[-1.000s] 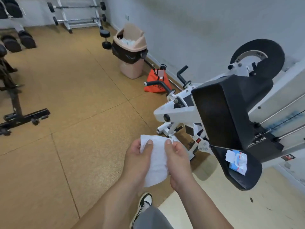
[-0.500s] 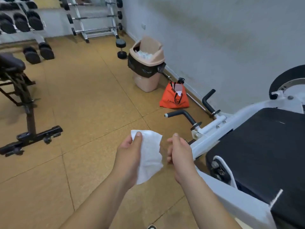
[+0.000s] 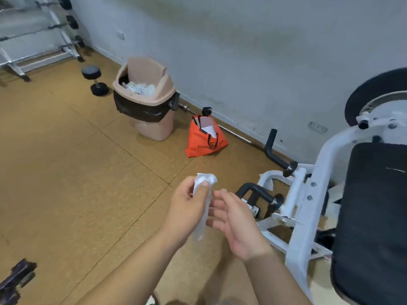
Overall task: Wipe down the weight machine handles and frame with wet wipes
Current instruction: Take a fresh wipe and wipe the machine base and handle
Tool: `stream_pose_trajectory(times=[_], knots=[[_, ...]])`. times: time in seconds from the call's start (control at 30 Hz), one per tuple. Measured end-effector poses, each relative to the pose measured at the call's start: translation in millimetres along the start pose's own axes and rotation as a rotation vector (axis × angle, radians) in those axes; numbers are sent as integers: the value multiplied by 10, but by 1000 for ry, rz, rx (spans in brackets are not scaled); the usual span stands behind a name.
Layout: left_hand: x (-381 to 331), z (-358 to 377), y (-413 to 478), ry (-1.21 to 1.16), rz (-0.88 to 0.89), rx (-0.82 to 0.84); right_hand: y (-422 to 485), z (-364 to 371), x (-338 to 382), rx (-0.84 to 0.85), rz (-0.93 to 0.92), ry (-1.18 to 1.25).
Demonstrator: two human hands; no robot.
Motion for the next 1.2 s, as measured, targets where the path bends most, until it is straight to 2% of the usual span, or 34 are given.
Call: stream_pose_trajectory(times=[0.17, 0.3, 0.57, 0.7, 0.93, 1.0, 1.07, 1.13, 1.2], knots=[[-367, 307, 844, 100, 54, 295, 486, -13, 562, -136, 26, 199], [-345, 767, 1437, 164, 67, 460, 1042, -267, 780, -241, 100, 368], [27, 1504, 2585, 275, 27, 613, 2261, -607, 975, -474, 137, 607], [169, 1691, 3110, 364, 56, 771, 2778, -539, 980, -565, 118, 702], [682, 1966, 4132, 450, 137, 1141, 3808, -669, 948, -747, 136, 817], [907, 2055, 4371, 467, 94, 1252, 4079, -739, 814, -841, 172, 790], [1196, 2130, 4599, 504, 94, 1269, 4350, -813, 646, -908, 227, 780], [1607, 2189, 4877, 538, 4, 1177, 4656, -902, 388, -952, 286, 818], [2028, 2269, 5108, 601, -5, 1087, 4977, -984, 36, -964, 296, 892]])
Point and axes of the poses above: each hand's wrist, its own y-axis towards the middle knuckle, its own z-axis out of the palm, x = y × z, the point moved 2 cm from there along y, towards the middle knuckle, and after that the axes turned 5 degrees about z, right-handed, at the moved point
